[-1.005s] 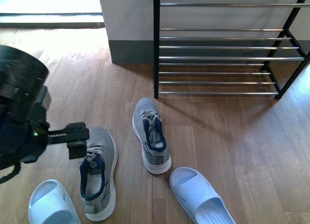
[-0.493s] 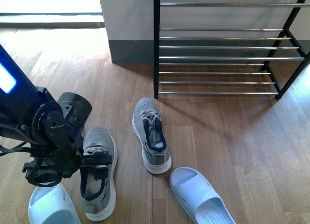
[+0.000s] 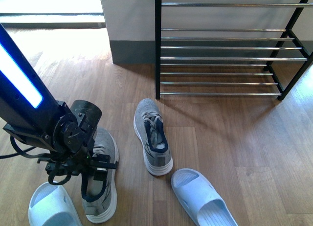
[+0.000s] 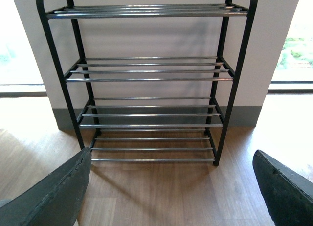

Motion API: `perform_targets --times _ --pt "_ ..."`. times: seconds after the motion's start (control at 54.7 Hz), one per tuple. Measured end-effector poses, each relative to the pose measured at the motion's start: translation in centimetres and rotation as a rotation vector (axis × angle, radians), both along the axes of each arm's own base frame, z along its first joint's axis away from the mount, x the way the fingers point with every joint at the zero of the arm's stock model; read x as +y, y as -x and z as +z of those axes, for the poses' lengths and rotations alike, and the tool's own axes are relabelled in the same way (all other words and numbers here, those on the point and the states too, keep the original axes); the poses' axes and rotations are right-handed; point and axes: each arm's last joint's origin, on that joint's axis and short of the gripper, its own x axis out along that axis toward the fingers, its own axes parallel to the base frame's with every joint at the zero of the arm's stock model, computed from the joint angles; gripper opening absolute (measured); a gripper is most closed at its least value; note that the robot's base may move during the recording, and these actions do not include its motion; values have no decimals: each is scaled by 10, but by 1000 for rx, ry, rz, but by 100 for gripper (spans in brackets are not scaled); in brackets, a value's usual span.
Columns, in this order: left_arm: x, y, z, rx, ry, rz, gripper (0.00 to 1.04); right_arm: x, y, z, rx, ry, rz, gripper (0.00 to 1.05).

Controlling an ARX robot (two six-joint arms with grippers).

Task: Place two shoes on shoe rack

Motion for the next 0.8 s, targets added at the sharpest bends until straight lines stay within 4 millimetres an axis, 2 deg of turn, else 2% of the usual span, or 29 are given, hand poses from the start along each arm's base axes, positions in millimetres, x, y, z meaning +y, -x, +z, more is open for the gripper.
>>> perform_targets --times 0.146,0.274,0.402,0.64,0.713,0.804 --pt "1 -1 0 -2 -6 4 44 0 0 0 0 0 0 96" --pt "3 -1 0 2 -20 12 17 0 0 0 0 0 0 96" --pt "4 -1 0 3 -25 23 1 0 0 0 0 0 0 96" --pt "10 2 8 -18 -41 67 2 0 0 0 0 0 0 96" --pt "15 7 26 -50 -44 93 2 0 0 0 0 0 0 96" --pt "21 11 67 -145 -58 135 2 0 0 0 0 0 0 96"
